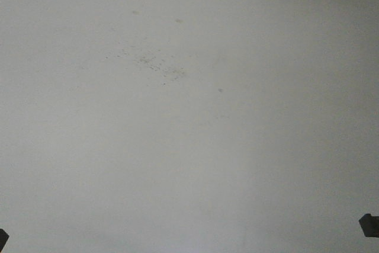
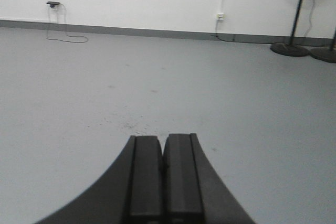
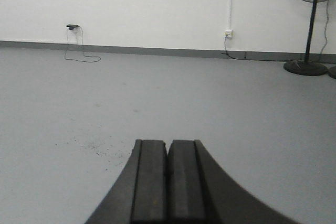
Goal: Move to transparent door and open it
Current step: 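Turn the base toward the white-framed glass sliding door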
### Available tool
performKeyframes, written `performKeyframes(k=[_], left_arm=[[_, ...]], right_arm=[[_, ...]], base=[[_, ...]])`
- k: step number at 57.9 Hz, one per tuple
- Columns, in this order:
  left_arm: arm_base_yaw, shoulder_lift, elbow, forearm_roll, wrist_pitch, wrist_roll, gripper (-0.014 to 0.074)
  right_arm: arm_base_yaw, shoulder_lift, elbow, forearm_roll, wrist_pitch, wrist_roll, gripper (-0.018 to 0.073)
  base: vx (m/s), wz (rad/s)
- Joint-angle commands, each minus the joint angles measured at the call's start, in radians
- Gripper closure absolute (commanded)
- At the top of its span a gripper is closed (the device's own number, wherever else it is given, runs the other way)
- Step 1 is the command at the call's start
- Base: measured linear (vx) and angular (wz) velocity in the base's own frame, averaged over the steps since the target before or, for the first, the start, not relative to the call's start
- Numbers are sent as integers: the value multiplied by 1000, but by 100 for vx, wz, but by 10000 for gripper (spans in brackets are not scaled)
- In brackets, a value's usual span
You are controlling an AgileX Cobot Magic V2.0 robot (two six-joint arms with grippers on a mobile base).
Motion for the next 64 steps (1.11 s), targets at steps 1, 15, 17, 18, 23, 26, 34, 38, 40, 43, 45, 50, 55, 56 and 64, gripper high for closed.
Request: performKeyframes(k=[1, 15, 17, 18, 23, 26, 34, 38, 40, 43, 45, 50, 55, 56, 64], left_arm=[[-3, -15, 13, -3, -86, -8, 594], [-3, -15, 13, -3, -86, -8, 594], [-3, -15, 13, -3, -86, -8, 594], [-3, -15, 13, -3, -86, -8, 594], [-3, -15, 13, -3, -86, -8, 594], [-3, -15, 13, -3, -86, -8, 594], [-3, -15, 13, -3, -86, -8, 594], [-3, -15, 13, -3, -86, -8, 594], [-3, -15, 13, -3, -86, -8, 594], [-3, -15, 13, -3, -86, -8, 594], [-3, -15, 13, -3, -86, -8, 594], [-3, -15, 13, -3, -86, -8, 594], [-3, -15, 13, -3, -86, -8, 594], [-3, -15, 13, -3, -86, -8, 594], [-3, -15, 13, -3, -86, -8, 594]], right_arm=[[-3, -16, 3, -1, -84, 0, 565], [-3, -16, 3, -1, -84, 0, 565], [-3, -16, 3, -1, -84, 0, 565], [-3, -16, 3, -1, -84, 0, 565], [-3, -16, 3, -1, -84, 0, 565], [-3, -16, 3, -1, -84, 0, 565], [-3, -16, 3, -1, -84, 0, 565], [-3, -16, 3, -1, -84, 0, 565], [-3, -16, 3, -1, -84, 0, 565], [-3, -16, 3, -1, -84, 0, 565], [-3, -16, 3, -1, -84, 0, 565], [-3, -16, 3, -1, -84, 0, 565], [-3, -16, 3, -1, -84, 0, 565], [-3, -16, 3, -1, -84, 0, 565], [-3, -16, 3, -1, -84, 0, 565]], base=[[48, 30], [48, 41], [49, 50], [49, 50], [50, 53], [50, 55], [50, 57], [50, 57], [50, 57], [50, 57], [50, 58], [49, 58], [49, 59], [48, 59], [48, 59]])
